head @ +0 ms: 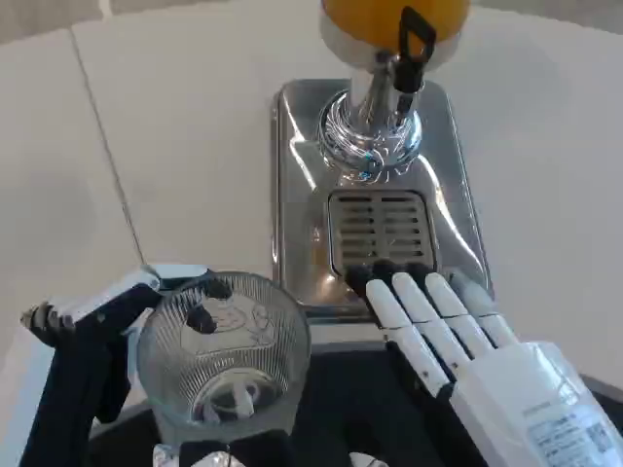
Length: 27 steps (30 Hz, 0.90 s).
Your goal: Grasp the cup under the faucet to collect the drink, then remove the cup.
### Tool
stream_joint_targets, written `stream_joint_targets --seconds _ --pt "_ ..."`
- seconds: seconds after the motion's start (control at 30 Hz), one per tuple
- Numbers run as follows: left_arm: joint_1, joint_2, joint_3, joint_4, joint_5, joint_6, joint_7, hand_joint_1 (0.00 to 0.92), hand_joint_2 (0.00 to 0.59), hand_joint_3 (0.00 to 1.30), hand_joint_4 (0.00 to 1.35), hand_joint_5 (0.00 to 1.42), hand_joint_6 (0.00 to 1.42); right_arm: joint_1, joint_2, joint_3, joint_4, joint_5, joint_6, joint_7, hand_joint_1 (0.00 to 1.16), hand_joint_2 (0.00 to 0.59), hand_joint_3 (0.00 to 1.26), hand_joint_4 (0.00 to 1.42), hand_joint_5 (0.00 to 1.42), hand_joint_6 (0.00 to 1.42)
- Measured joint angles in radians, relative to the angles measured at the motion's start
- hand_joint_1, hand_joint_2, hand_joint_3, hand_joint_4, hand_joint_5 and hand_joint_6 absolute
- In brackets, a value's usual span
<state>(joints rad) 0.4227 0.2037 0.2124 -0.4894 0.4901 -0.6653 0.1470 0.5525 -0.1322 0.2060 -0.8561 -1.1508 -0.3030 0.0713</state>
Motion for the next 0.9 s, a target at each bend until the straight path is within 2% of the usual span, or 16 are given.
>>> stream_joint_targets --seconds 0.57,0.7,0.9 --pt "-0.009 -0.011 -0.004 0.003 -0.002 0.035 -0.012 0.637 0.000 1.20 1.15 1.42 1.42 -0.003 0.000 0.005 0.004 0.000 0.012 0.000 0.14 0.538 0.00 0.00 0.00 0.00" --pt "-0.052 -0.017 -0.013 0.031 0.025 0.052 -0.011 0.637 0.000 1.20 1.15 1.42 1.42 0.013 -0.001 -0.008 0.003 0.001 0.015 0.000 0.14 0.539 0.00 0.00 0.00 0.00" --pt "-0.186 -0.030 -0.038 0.117 0.082 0.104 0.015 0.637 0.000 1.20 1.15 1.42 1.42 0.027 -0.001 -0.031 -0.004 0.003 0.020 0.000 0.13 0.539 0.00 0.00 0.00 0.00"
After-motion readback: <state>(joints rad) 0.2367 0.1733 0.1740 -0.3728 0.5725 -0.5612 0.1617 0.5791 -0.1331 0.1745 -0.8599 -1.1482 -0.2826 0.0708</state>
